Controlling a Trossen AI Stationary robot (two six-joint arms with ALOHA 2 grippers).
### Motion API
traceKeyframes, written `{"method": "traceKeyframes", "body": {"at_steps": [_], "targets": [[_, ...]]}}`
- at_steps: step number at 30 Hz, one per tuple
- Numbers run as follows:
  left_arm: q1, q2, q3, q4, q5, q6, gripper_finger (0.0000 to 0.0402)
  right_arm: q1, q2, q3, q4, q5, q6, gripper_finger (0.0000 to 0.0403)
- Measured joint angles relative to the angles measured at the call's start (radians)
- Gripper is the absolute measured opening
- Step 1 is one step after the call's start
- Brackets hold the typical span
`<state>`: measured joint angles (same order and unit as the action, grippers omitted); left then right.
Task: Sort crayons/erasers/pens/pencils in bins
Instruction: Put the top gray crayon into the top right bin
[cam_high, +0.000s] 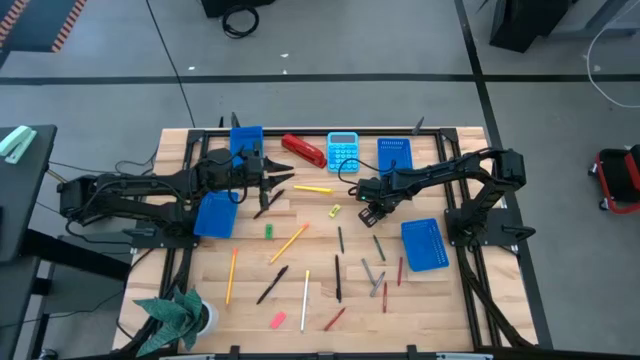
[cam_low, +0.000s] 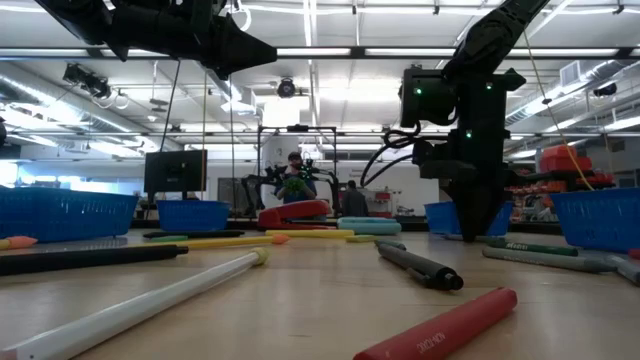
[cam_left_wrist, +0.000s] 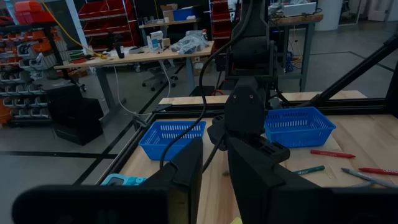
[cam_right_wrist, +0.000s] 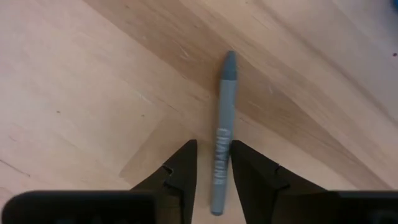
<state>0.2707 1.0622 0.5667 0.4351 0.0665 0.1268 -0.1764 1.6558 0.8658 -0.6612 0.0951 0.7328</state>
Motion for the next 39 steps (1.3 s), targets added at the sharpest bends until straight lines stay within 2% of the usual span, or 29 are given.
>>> {"method": "traceKeyframes", "body": {"at_steps": [13, 22, 35, 39], "targets": [[0.0, 0.0, 0.0, -0.002, 0.0, -0.002, 0.0083, -0.004, 0.0, 0.0, 0.002, -0.005, -0.074, 0.0043], [0.0, 0.0, 0.001, -0.003, 0.0, -0.004, 0.0081, -0.007, -0.012, -0.004, -0.005, -0.007, -0.138, 0.0039], [0.0, 0.0, 0.001, -0.002, 0.0, -0.005, 0.0074, -0.007, -0.171, -0.006, -0.071, -0.011, -0.145, 0.0038], [0.0, 0.0, 0.001, -0.001, 0.0, -0.005, 0.0079, -0.026, -0.242, -0.005, -0.081, 0.022, -0.173, 0.0038]]}}
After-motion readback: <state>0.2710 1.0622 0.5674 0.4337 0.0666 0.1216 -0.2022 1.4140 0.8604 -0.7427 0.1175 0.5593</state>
